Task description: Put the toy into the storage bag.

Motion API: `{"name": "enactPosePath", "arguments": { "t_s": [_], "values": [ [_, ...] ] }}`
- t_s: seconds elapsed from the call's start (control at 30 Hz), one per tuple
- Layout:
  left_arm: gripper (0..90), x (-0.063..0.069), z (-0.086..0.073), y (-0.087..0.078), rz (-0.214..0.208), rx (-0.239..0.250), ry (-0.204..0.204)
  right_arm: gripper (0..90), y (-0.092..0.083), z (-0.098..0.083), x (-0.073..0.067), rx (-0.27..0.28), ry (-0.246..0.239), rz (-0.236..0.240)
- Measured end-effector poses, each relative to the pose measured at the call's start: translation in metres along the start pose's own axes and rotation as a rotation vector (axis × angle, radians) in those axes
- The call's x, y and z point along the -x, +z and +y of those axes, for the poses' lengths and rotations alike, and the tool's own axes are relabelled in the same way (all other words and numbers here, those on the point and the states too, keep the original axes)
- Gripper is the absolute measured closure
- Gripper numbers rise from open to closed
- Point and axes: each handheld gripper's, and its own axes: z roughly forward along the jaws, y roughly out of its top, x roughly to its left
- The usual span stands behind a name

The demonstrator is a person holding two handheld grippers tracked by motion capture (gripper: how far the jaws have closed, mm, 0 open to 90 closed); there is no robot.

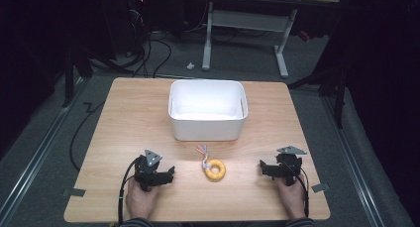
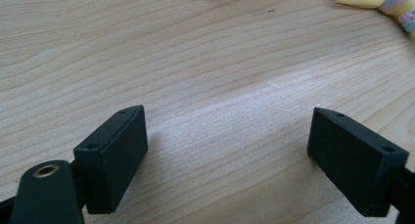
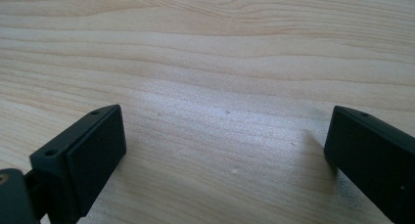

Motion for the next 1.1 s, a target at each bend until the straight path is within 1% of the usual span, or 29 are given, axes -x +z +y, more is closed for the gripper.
{"name": "enactPosePath", "arguments": {
  "t_s": [0.53,0.63,0.7,0.93,1.0,1.03,1.07,1.1],
  "values": [
    [15.4,0.0,0.0002,0.0002,0.003,0.001,-0.005,2.9,-0.0007,-0.0009,-0.0002,0.007,-0.002,-0.002],
    [15.3,0.0,0.0002,0.0002,0.003,0.0,-0.005,2.7,-0.0006,-0.0008,-0.0003,0.006,-0.006,0.003],
    [15.4,-0.0001,0.0003,0.0002,0.003,0.0,-0.005,2.2,-0.0001,-0.0001,-0.0008,0.004,-0.022,0.016],
    [15.4,-0.0004,0.0002,0.0002,0.001,0.001,-0.004,2.3,-0.0004,-0.0002,-0.0018,0.003,-0.016,0.016],
    [15.4,-0.0004,0.0002,0.0001,0.001,0.001,-0.004,2.5,-0.0007,-0.0003,-0.0009,0.001,-0.024,0.024],
    [15.4,-0.0004,0.0002,0.0002,0.001,0.001,-0.004,6.1,-0.0019,0.0003,0.0005,-0.006,-0.041,0.036],
    [15.4,-0.0004,0.0002,0.0002,0.001,0.001,-0.004,6.1,-0.0019,0.0003,0.0005,-0.006,-0.041,0.036],
    [15.4,-0.0004,0.0002,0.0002,0.001,0.001,-0.004,15.3,-0.0051,0.0022,0.0007,-0.017,-0.053,0.05]
  ]
}}
